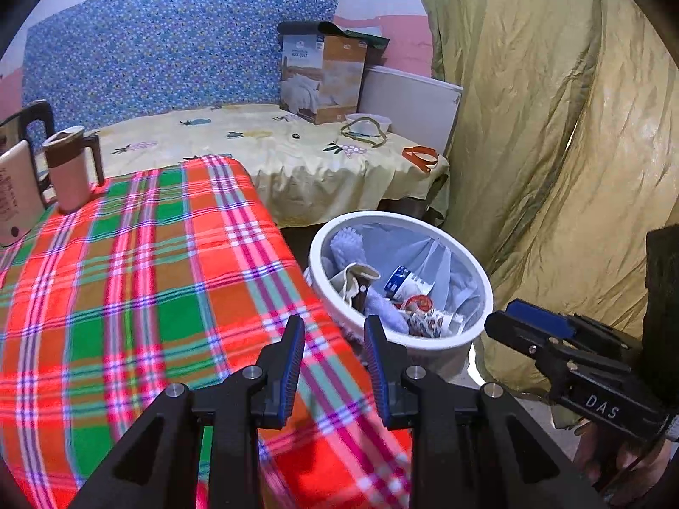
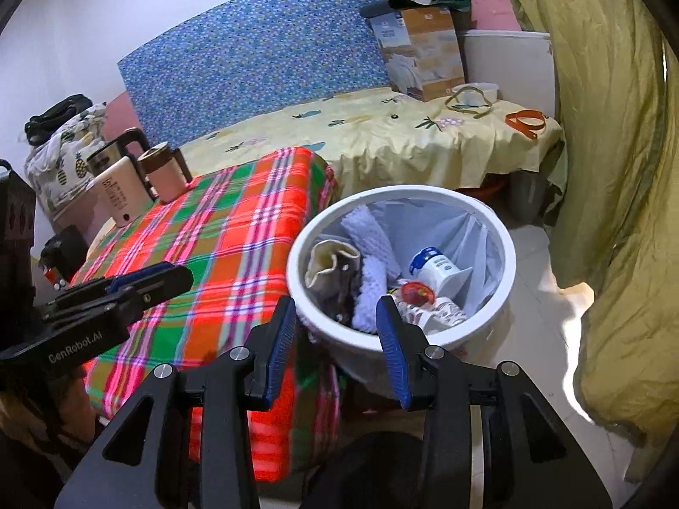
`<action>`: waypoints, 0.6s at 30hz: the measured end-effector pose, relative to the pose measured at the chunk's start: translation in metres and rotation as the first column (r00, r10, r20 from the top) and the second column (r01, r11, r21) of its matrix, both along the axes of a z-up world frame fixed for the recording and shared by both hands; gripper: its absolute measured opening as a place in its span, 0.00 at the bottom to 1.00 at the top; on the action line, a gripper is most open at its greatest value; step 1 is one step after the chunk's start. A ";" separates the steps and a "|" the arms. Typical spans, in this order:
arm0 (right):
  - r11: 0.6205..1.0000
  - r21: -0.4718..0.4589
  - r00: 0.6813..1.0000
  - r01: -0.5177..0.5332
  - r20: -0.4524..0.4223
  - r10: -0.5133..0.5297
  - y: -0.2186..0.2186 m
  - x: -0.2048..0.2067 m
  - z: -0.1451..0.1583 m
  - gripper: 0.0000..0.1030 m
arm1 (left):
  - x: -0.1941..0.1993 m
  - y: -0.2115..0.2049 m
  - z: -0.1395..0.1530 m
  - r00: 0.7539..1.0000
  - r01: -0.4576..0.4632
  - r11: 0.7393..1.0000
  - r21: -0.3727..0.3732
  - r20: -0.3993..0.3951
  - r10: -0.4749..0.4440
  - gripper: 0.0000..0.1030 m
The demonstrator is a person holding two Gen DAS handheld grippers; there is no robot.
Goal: Collect trash
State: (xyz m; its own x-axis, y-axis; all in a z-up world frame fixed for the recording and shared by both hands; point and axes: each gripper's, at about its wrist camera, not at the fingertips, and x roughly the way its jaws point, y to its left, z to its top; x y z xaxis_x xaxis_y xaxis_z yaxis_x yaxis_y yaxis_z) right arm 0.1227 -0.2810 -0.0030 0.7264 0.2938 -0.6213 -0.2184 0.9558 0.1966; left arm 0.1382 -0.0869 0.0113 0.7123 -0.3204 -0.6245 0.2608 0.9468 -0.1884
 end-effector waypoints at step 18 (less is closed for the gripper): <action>0.998 -0.026 0.998 -0.054 0.037 0.055 0.026 -0.046 0.006 0.41 | -0.076 0.030 -0.002 0.994 -0.108 0.994 0.034 0.015 0.108 0.28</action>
State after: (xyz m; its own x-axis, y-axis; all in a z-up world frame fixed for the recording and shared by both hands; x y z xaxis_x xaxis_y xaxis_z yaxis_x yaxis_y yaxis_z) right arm 0.0765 -0.2547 0.0034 0.7325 0.3182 -0.6018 -0.2771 0.9469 0.1633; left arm 0.0618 -0.0573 0.0093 0.7500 -0.2194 -0.6240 0.1588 0.9755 -0.1521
